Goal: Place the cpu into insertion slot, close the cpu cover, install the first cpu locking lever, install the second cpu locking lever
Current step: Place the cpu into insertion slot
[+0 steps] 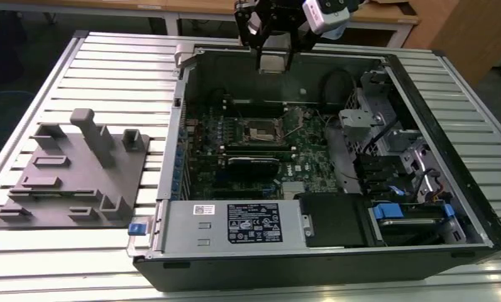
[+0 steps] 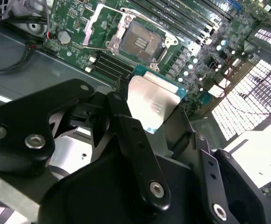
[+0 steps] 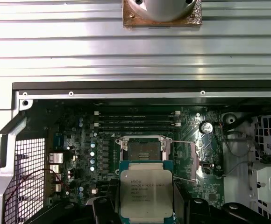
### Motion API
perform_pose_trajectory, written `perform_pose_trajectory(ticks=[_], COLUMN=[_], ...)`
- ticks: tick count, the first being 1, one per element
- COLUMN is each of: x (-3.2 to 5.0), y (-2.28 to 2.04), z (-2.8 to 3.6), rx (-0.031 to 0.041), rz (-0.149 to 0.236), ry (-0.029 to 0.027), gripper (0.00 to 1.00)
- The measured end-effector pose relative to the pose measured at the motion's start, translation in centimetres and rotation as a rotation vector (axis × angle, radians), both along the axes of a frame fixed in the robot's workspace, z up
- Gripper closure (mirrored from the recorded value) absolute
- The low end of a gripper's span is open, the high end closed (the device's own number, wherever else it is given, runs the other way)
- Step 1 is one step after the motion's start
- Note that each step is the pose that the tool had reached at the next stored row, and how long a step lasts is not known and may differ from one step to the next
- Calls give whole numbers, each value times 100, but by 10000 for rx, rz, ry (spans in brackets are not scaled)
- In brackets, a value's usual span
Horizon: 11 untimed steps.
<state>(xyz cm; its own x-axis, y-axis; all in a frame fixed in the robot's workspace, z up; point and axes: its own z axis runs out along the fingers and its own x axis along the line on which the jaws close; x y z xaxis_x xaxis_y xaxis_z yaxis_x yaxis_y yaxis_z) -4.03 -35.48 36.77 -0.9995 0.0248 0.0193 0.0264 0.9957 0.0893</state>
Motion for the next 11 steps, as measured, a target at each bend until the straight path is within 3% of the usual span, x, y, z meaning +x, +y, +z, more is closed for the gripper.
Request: perform_pose_trajectory(ticks=[5,11], x=[-1,0], y=[0,0], z=[0,-5], rx=[-34,-104], rz=[-176,-1111], ry=[0,3], gripper=[46,46])
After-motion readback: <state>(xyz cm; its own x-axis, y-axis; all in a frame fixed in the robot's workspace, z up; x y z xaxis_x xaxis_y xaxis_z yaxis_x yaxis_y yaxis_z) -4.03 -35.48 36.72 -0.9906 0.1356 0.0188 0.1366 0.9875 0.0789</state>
